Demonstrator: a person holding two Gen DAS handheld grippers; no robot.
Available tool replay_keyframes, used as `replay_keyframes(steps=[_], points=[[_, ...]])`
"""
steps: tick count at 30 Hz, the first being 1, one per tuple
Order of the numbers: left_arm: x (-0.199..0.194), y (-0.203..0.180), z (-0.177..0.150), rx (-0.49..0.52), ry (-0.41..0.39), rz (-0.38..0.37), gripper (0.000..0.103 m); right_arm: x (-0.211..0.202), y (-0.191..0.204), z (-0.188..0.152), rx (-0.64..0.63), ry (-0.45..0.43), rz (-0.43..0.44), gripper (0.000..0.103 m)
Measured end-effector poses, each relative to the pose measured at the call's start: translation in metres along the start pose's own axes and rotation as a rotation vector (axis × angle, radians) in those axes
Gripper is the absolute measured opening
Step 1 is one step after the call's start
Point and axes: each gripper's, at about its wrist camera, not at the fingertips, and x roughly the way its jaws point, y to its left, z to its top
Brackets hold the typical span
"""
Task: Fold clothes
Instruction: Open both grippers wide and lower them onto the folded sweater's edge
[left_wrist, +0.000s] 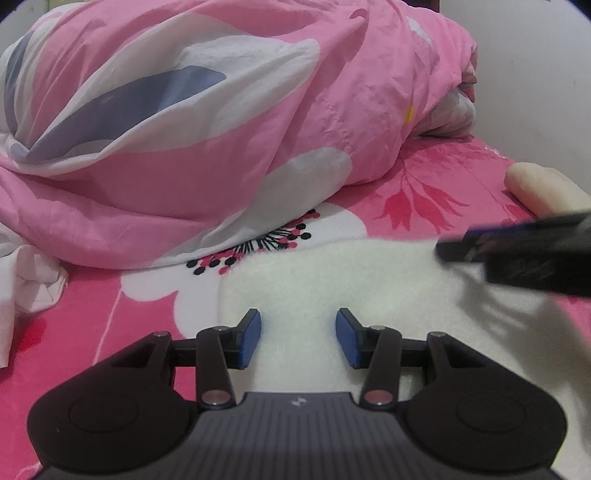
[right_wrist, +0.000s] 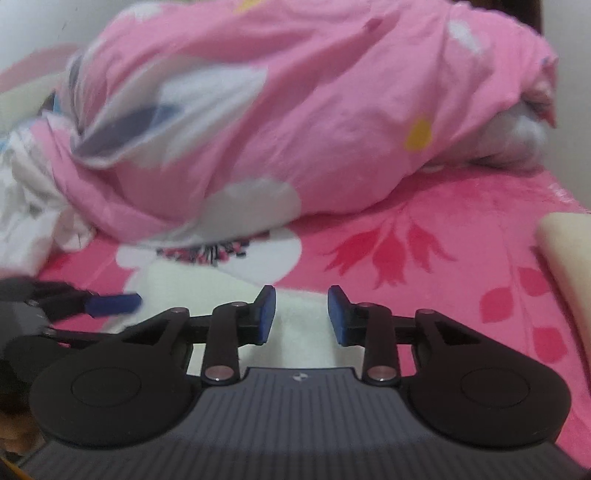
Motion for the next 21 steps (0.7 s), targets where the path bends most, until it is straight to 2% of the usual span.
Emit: replay_keyframes(steps=[1, 3, 6, 9, 12, 15, 18, 21], points=[[0.000, 0.000, 0.000, -0.002, 0.002, 0.001, 0.047, 0.009, -0.003, -0.002, 0.011, 0.031, 0.002, 0.030], [0.000, 0.000, 0.001, 0.000, 0.004, 0.000, 0.047, 0.010, -0.012, -0.002, 0.061, 0.031, 0.022, 0.028], [0.001, 0.000, 0.000, -0.003, 0.002, -0.003, 0.047, -0.009, -0.017, -0.002, 0.102, -0.025, -0.022, 0.029], [0.002, 0.001, 0.000, -0.004, 0.001, -0.005, 0.047, -0.041, -0.019, -0.008, 0.116, -0.090, 0.000, 0.029], [0.001, 0.002, 0.000, -0.007, 0.001, -0.007, 0.047, -0.074, -0.011, -0.019, 0.066, -0.131, 0.031, 0.029], [0.001, 0.002, 0.000, -0.007, 0.001, -0.007, 0.047, -0.093, 0.001, -0.035, -0.011, -0.135, 0.025, 0.028], [0.000, 0.002, 0.000, -0.008, 0.002, -0.006, 0.047, -0.085, 0.003, -0.058, -0.053, -0.078, -0.020, 0.028], [0.000, 0.002, 0.000, -0.007, 0.002, -0.005, 0.047, -0.080, -0.005, -0.078, -0.006, -0.103, -0.007, 0.028]])
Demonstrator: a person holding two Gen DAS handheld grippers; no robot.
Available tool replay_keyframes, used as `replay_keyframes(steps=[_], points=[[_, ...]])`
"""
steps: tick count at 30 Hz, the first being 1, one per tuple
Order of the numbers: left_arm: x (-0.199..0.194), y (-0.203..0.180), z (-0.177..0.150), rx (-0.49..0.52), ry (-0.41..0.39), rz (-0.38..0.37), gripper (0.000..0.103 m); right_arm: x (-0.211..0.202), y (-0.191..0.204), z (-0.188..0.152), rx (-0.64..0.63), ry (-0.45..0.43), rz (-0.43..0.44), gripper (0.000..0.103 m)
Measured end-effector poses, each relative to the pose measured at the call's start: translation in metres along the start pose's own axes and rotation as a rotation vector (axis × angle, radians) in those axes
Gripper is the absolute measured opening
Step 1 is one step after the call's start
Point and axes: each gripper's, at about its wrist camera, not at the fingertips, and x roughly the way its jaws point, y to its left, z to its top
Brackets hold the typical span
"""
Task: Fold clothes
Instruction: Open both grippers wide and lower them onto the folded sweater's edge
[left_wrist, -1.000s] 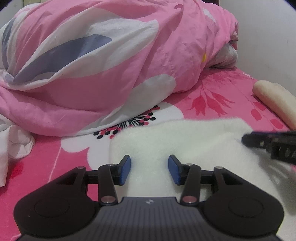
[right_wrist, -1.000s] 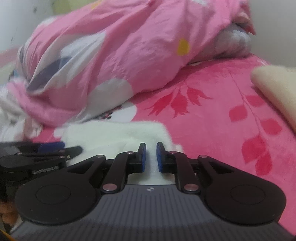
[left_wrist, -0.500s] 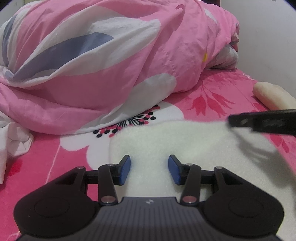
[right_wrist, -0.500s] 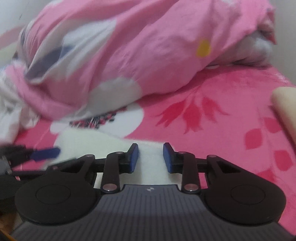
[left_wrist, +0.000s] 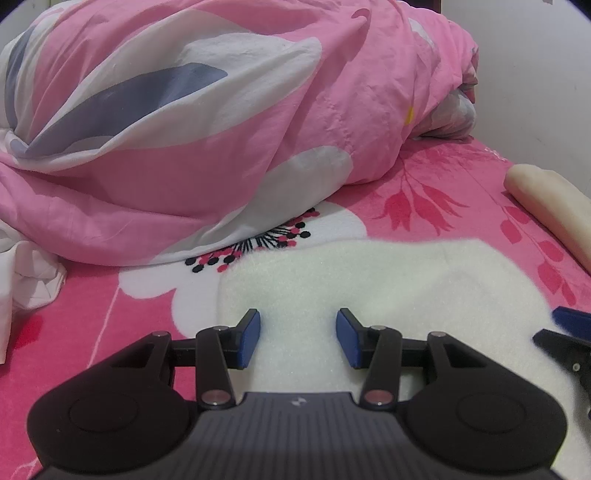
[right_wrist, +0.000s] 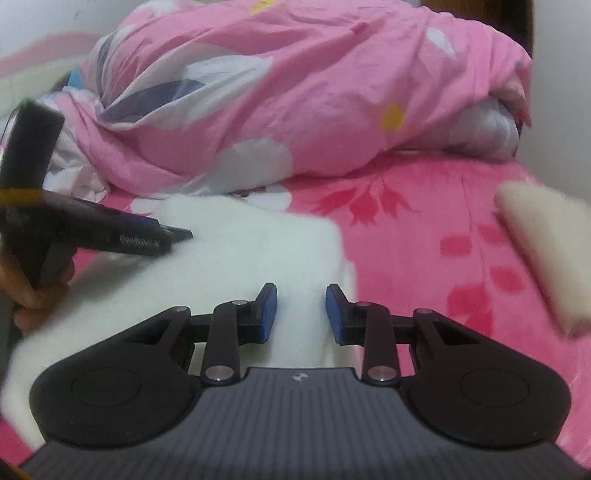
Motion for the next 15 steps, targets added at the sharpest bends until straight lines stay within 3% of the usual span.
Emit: replay_keyframes(steps=[4, 9, 14, 15], points=[[-0.001, 0.003, 0.001, -0.012, 0.005, -0.013, 0.048, 0.000, 0.000, -0.003, 0.020, -0.015, -0.005, 0.028], [-0.023, 0.024, 0.002, -0.110, 0.026, -0.113, 0.057, -0.002, -0.001, -0.003, 0.020, -0.011, 0.003, 0.028], [-0.069, 0.044, -0.016, -0.149, 0.042, -0.222, 0.085, -0.011, -0.004, -0.003, 0.018, -0.012, 0.007, 0.031], [-0.076, 0.047, -0.021, -0.150, 0.054, -0.238, 0.087, -0.015, -0.006, -0.004, 0.024, -0.015, 0.010, 0.034]])
